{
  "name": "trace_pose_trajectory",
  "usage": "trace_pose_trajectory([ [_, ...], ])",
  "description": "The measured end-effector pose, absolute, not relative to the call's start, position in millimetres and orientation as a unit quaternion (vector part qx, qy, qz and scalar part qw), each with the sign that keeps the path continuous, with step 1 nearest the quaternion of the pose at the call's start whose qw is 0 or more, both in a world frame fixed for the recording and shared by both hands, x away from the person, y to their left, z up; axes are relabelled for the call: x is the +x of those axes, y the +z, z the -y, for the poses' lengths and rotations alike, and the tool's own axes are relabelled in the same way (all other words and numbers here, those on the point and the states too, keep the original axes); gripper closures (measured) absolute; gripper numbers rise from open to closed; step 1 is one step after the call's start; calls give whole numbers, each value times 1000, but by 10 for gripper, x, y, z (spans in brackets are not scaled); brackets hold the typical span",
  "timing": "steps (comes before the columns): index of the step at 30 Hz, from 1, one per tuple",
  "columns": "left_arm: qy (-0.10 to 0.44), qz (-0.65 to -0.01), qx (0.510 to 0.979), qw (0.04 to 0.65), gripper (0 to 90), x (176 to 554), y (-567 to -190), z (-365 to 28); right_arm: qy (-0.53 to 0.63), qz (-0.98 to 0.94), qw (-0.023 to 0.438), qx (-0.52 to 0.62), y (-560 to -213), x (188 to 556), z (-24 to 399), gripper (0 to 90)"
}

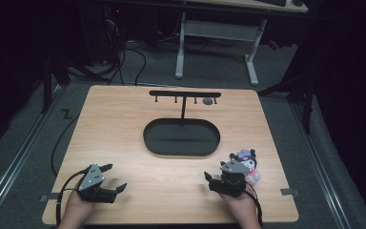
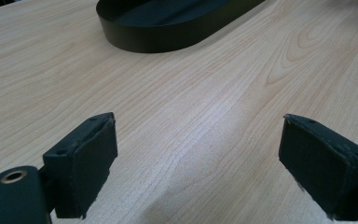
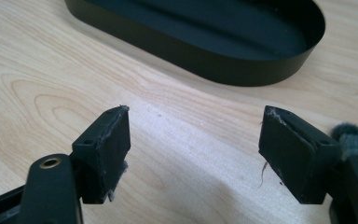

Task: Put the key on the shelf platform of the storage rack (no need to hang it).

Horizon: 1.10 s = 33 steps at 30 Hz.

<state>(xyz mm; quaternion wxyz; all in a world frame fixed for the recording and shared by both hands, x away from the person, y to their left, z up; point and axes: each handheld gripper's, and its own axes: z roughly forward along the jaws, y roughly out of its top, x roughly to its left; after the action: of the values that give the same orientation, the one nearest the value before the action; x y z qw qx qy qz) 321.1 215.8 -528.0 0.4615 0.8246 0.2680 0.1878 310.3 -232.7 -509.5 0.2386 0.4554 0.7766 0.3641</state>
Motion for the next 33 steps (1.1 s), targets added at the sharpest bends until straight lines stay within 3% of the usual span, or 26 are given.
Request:
trace_pose_trajectory([
  [13,192,-274,821,462,120,3202,-5283,-2212,329,-790,195,479,-5051,3201,2279,173],
  [22,196,-272,819,465,99,3202,-5277,-2192,280,-810,197,476,-4964,3241,2231,165],
  [33,200,-276,817,466,17,3211,-5262,-2201,243,-834,185,459,-4897,3222,2160,162],
])
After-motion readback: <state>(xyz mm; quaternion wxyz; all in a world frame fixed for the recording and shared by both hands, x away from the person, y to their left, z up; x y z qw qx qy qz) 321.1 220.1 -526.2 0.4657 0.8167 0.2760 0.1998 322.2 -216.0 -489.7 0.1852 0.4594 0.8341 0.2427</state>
